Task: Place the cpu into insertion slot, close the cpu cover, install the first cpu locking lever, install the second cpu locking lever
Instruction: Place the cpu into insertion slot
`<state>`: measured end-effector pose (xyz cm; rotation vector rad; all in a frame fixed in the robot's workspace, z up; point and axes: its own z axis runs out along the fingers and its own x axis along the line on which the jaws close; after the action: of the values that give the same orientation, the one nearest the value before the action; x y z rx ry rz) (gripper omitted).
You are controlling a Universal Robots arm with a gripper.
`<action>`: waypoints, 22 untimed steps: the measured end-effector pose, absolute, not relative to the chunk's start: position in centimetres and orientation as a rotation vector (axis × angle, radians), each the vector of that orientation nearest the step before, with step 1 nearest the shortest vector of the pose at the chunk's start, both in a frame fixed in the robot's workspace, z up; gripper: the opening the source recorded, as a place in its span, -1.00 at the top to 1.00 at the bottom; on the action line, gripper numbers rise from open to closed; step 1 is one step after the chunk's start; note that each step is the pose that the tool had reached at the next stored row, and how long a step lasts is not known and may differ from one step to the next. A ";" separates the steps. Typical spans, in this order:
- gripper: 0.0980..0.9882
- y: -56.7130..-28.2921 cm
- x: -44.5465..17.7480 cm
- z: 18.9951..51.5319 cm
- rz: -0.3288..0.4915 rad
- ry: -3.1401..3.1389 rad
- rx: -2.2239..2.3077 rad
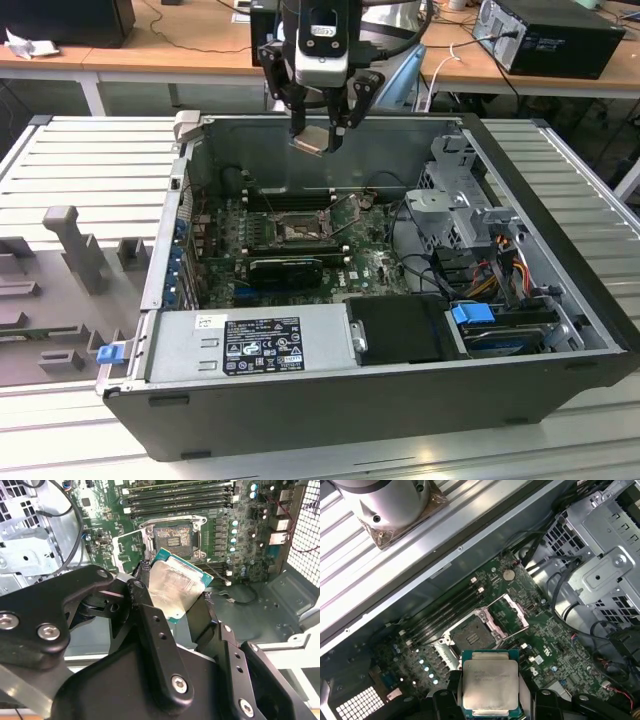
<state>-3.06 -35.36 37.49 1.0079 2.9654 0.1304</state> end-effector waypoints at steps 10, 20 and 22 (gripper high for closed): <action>0.01 -35.4 -3.1 37.4 0.130 2.919 1.125; 0.01 -35.4 -3.1 37.3 0.128 2.845 1.291; 0.01 -35.4 -3.1 37.2 0.128 2.835 1.311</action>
<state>-3.06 -35.36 37.24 1.3109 2.8349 0.1281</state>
